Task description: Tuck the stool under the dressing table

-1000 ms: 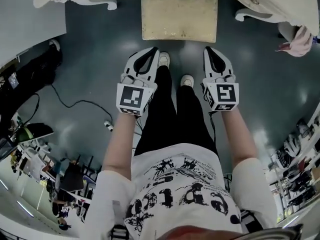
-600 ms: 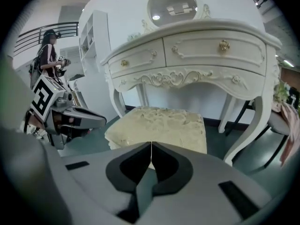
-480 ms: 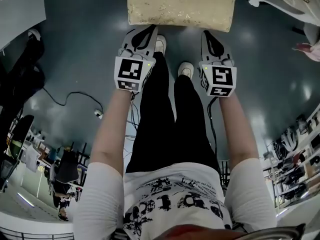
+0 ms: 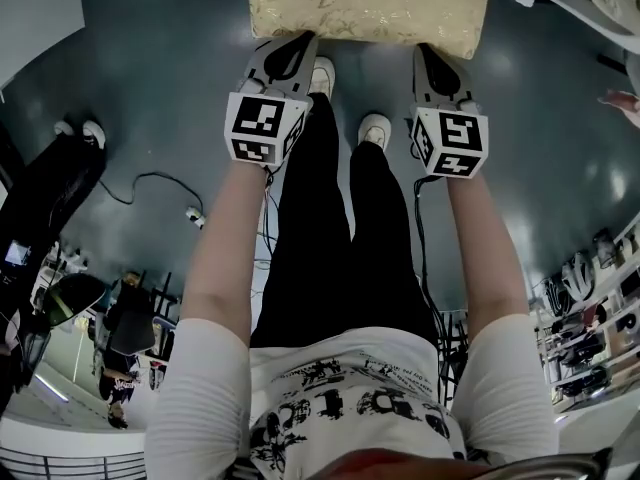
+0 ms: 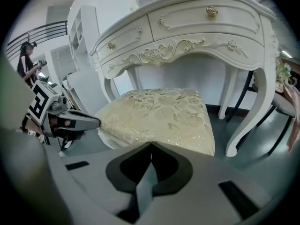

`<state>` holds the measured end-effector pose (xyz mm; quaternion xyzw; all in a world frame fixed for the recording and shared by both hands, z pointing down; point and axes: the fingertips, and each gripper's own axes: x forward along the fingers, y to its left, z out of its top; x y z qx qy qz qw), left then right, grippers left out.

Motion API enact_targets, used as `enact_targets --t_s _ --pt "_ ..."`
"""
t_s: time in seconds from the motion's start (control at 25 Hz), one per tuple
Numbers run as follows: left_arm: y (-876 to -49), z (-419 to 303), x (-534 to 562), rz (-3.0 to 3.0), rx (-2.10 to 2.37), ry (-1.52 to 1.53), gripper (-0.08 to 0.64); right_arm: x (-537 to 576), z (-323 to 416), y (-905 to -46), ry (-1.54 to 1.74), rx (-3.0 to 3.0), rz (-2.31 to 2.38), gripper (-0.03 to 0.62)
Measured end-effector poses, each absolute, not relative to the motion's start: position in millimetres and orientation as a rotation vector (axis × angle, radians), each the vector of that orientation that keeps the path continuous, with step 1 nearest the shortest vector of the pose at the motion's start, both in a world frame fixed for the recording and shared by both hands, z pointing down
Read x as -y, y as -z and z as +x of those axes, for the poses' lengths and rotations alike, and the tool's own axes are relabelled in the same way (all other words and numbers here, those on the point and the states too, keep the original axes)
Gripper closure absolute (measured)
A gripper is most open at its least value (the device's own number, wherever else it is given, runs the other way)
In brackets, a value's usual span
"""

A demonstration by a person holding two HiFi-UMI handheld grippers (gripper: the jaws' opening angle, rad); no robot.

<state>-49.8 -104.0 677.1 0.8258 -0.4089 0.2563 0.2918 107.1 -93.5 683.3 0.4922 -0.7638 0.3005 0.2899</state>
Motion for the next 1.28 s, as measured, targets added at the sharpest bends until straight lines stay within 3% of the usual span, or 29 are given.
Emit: enact_targets --t_s 0.52,1.28 --pt "-684 -46 144 2.217 1.123 -0.799 0.54 130 109 -691 -0.818 1.935 1.38 0.574" --pt "-683 -43 230 2.224 1.082 -0.799 0.54 214 110 -690 -0.599 1.934 1.38 0.574"
